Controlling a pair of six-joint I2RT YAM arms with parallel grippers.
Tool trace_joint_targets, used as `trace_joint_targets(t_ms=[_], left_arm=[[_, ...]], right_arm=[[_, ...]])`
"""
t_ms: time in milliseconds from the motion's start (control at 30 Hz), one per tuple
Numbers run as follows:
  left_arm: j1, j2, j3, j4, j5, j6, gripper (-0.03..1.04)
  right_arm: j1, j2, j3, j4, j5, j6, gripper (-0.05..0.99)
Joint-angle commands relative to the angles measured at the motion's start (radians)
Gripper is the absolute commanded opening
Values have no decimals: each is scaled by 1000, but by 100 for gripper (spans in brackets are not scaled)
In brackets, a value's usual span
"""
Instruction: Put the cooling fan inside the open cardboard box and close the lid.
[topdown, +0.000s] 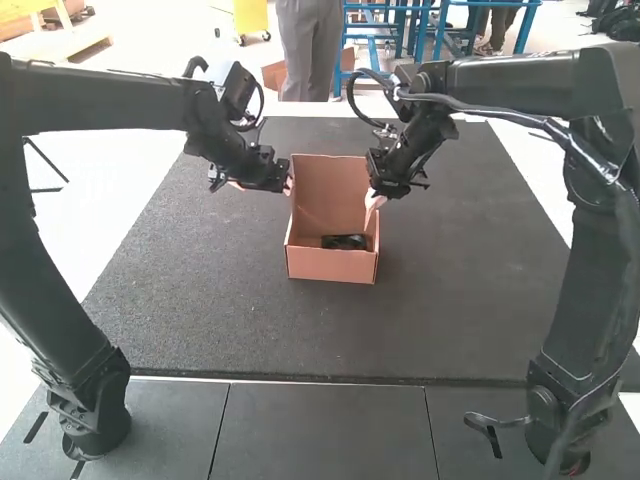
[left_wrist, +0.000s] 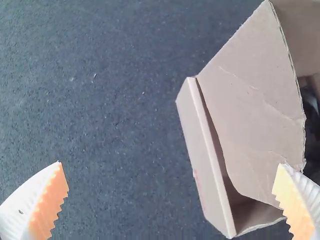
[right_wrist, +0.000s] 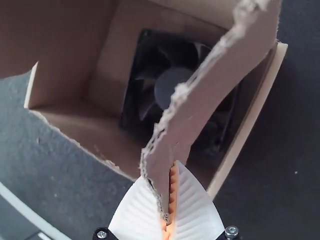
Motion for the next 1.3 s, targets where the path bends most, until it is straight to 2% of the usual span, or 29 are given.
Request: trace_joint_targets(t_ms=[0,533,600,800,933,967,1067,1100,1167,1267], left_arm=[[-9,-38,-17,12,12,-1,97],[-9,-89,-79,20,14,-1,97],[-8,-101,-88,20,14,1,97],[-5,-147,-111,1,11,3,97],[12,-176,-114,7,-14,4,97],[18,-179,-112,18,-14,4,97],[20,-181,-98,47,-17,4,97],[20,-181,-92,55,-31,4,97],[18,-178,-71,72,-51,6,97],[17,-164,-36,95,-68,6,97]], right_arm=[[20,-50,-20,2,0,4,-1],[22,-65,-133,34,17,-15,-1],[23,-64,-146,44,38,-27,-1],[40,-62,-172,57,52,-33,-1],[53,-62,-184,71,103,-36,0],[54,-62,-181,80,104,-28,10],[54,-65,-156,77,104,-19,50],[54,-67,-144,73,104,-15,66],[54,-73,-129,51,103,-16,90],[48,-97,-103,21,86,-18,92]])
